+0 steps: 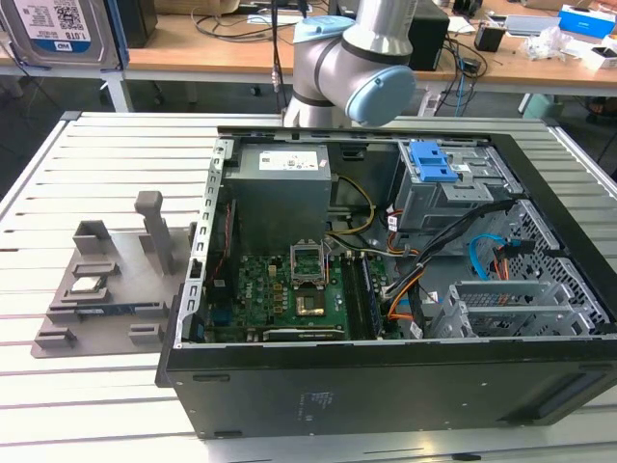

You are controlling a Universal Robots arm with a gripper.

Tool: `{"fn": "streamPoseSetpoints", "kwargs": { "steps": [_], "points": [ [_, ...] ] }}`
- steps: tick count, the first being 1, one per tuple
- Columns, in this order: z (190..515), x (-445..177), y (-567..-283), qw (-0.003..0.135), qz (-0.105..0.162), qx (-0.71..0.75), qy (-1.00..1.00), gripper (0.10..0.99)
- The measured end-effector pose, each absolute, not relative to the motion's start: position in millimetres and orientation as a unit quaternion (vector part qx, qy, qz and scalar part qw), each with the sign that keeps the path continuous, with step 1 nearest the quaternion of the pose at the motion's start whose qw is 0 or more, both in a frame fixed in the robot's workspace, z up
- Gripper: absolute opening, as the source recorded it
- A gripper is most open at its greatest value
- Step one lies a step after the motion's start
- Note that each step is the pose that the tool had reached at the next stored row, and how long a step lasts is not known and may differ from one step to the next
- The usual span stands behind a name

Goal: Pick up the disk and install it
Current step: 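Pick up the disk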

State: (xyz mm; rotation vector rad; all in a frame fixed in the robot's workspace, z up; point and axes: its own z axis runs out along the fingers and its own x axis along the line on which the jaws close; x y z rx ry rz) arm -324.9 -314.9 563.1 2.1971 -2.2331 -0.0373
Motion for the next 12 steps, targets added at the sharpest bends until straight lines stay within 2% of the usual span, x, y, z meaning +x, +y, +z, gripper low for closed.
{"fn": "streamPoseSetpoints", "kwargs": {
  "steps": [12],
  "points": [
    [563, -295, -315, 0.004, -0.012, 0.701, -0.713, 0.365]
  ]
}}
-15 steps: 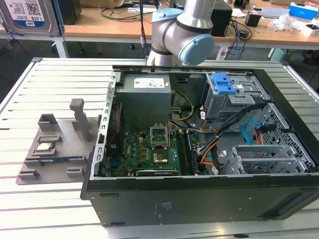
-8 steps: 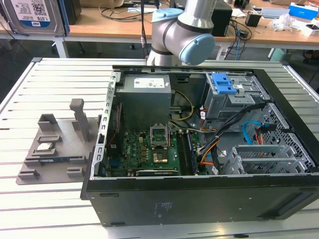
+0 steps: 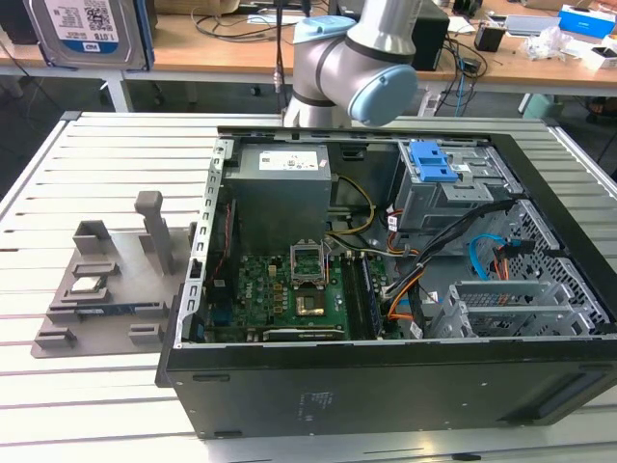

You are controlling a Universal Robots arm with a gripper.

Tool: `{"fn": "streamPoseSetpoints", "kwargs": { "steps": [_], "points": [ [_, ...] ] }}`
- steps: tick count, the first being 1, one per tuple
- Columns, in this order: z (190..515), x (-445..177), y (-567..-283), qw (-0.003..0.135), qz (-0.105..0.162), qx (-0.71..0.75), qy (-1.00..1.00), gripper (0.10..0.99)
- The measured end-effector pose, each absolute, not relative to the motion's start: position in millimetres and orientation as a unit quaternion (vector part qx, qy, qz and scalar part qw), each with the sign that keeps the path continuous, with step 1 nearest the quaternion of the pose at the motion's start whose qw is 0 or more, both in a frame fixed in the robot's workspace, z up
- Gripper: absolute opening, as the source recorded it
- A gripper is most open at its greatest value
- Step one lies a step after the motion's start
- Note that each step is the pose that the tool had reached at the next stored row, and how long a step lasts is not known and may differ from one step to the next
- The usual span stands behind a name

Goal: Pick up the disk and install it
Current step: 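Pick up the disk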

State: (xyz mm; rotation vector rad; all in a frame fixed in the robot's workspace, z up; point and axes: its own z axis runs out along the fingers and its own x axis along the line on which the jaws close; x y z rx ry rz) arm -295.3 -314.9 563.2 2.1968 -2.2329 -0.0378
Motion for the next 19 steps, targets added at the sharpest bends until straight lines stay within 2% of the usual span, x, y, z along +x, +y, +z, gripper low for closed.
{"fn": "streamPoseSetpoints", "kwargs": {
  "steps": [19],
  "points": [
    [563, -244, -315, 0.005, -0.012, 0.701, -0.713, 0.365]
  ]
}}
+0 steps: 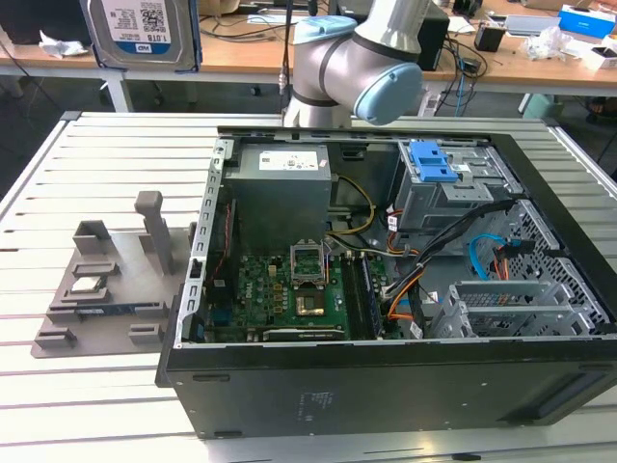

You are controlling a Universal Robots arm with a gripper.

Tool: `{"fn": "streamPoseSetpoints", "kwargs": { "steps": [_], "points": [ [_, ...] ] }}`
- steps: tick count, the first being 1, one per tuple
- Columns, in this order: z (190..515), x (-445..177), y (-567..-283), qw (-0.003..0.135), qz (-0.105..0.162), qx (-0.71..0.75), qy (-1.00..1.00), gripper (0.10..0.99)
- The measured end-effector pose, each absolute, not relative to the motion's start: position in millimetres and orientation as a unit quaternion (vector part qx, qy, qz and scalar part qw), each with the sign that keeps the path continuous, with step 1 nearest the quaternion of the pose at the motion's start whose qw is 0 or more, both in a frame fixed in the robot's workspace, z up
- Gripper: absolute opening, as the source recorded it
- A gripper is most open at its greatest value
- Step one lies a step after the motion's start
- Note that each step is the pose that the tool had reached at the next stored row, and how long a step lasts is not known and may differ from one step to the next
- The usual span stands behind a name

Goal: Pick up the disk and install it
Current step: 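Pick up the disk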

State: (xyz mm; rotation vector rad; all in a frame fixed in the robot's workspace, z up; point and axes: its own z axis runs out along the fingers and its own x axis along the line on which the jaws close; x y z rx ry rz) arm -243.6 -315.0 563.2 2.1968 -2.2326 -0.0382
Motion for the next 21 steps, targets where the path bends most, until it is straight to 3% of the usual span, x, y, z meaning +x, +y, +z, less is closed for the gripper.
{"fn": "streamPoseSetpoints", "kwargs": {
  "steps": [21],
  "points": [
    [563, -205, -315, 0.005, -0.012, 0.701, -0.713, 0.365]
  ]
}}
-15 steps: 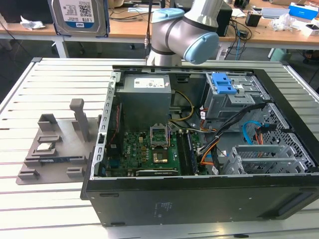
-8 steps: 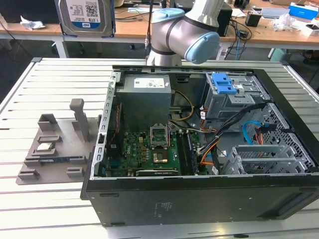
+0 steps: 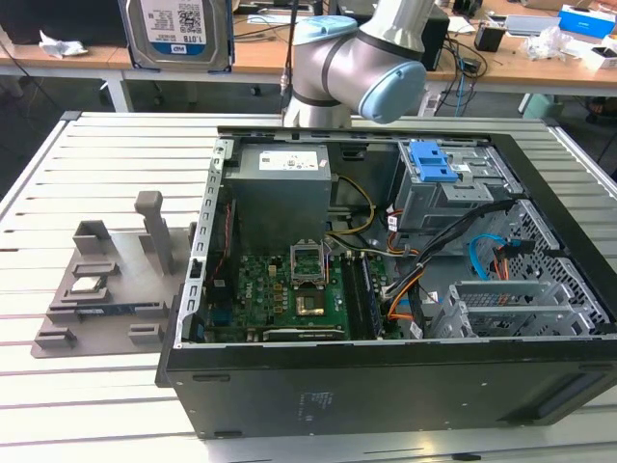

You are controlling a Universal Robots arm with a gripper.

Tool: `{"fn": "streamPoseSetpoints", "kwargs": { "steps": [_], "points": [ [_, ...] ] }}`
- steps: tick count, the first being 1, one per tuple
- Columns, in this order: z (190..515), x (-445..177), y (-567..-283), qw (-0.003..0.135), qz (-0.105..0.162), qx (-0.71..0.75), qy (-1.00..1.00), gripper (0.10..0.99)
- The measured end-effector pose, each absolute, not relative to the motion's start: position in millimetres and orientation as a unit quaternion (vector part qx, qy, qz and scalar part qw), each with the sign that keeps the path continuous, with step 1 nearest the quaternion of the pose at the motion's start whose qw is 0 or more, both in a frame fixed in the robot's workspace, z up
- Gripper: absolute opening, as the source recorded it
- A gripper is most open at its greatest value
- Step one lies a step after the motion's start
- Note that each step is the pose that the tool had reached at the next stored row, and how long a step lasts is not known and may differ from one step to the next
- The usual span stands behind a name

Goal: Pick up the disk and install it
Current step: 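Pick up the disk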

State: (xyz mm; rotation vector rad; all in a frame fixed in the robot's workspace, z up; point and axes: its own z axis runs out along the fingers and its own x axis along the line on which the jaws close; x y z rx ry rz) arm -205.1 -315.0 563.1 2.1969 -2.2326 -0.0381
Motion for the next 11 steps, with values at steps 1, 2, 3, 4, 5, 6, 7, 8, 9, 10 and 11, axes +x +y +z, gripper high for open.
{"fn": "streamPoseSetpoints", "kwargs": {
  "steps": [1, 2, 3, 4, 5, 6, 7, 8, 9, 10, 11],
  "points": [
    [563, -204, -315, 0.005, -0.012, 0.701, -0.713, 0.365],
    [563, -202, -315, 0.005, -0.012, 0.701, -0.713, 0.365],
    [563, -201, -315, 0.005, -0.012, 0.701, -0.713, 0.365],
    [563, -198, -315, 0.005, -0.012, 0.701, -0.713, 0.365],
    [563, -196, -315, 0.005, -0.012, 0.701, -0.713, 0.365],
    [563, -194, -315, 0.005, -0.012, 0.701, -0.713, 0.365],
    [563, -193, -315, 0.005, -0.012, 0.701, -0.713, 0.365],
    [563, -191, -315, 0.005, -0.012, 0.701, -0.713, 0.365],
    [563, -188, -315, 0.005, -0.012, 0.701, -0.713, 0.365],
    [563, -182, -315, 0.005, -0.012, 0.701, -0.713, 0.365],
    [563, -178, -315, 0.005, -0.012, 0.701, -0.713, 0.365]
  ]
}}
